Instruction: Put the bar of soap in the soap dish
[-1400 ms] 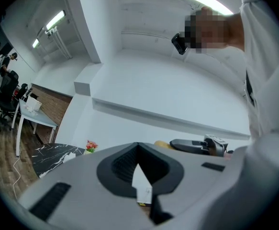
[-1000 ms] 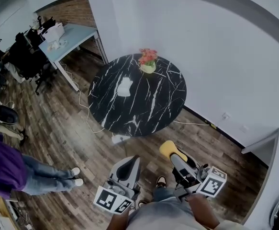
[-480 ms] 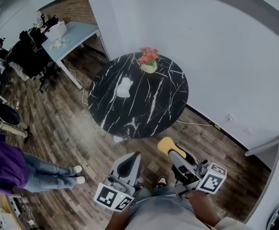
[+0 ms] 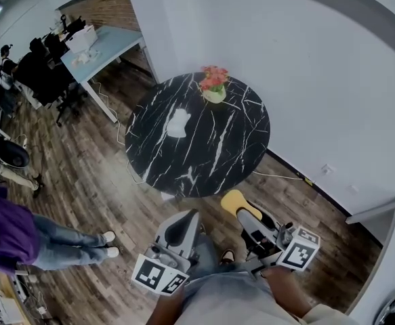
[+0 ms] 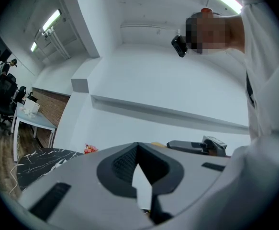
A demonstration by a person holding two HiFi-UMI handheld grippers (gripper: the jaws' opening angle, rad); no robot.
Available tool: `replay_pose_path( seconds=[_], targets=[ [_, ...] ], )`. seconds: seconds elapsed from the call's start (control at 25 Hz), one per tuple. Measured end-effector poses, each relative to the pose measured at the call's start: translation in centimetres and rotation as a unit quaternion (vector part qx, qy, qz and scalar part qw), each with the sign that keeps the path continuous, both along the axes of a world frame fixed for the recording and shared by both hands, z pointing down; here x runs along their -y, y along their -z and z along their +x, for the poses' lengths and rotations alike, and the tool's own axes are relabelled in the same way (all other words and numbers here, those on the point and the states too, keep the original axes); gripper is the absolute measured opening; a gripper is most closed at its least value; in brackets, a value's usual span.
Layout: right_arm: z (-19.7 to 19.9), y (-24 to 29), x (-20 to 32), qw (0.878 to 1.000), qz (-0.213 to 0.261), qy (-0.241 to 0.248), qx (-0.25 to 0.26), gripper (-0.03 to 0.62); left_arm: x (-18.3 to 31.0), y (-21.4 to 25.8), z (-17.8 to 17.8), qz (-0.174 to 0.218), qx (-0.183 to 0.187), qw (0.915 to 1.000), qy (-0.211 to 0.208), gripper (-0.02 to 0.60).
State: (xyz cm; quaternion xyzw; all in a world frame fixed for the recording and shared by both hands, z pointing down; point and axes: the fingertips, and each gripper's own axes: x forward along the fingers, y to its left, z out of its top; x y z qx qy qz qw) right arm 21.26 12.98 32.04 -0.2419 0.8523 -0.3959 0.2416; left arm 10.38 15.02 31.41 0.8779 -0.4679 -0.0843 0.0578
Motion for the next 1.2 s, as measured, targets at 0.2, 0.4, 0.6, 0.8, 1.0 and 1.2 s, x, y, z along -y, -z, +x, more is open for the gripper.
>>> replay_pose_path(
  seconds=[0.2,0.4,0.6,0.8,1.0,1.2],
  targets=[
    [-0.8,0.1,1.7,1.0,0.002,0.0,-0.007,0.16,2.1,0.2,-0.7,0.005,-0.006,1.0,-0.002,0.002],
    [-2.1,-0.1,3.8,1.0,-0.003,0.002,-0.011,0.16,4.2,-0.1,-1.7,0.002,-0.011,0.9999,-0.006,0.002],
    [-3.9,-0.4,6.2,1.0,-0.006,0.003,-0.014,0.16,6.9,-0.3,-3.5,0.002,-0.016,0.9998,-0.007,0.002],
    [-6.1,-0.2,9.0,1.0,-0.008,0.002,-0.017,0.16,9.8,-0.1,-5.5,0.004,-0.022,0.9997,-0.011,0.002],
    [-8.3,0.0,11.6,1.0,-0.009,0.001,-0.022,0.16,12.6,0.1,-7.8,0.004,-0.028,0.9995,-0.013,0.002],
    [-10.8,0.5,13.6,1.0,-0.01,-0.002,-0.025,0.16,14.8,0.4,-10.1,0.003,-0.03,0.9994,-0.02,0.002]
  ],
)
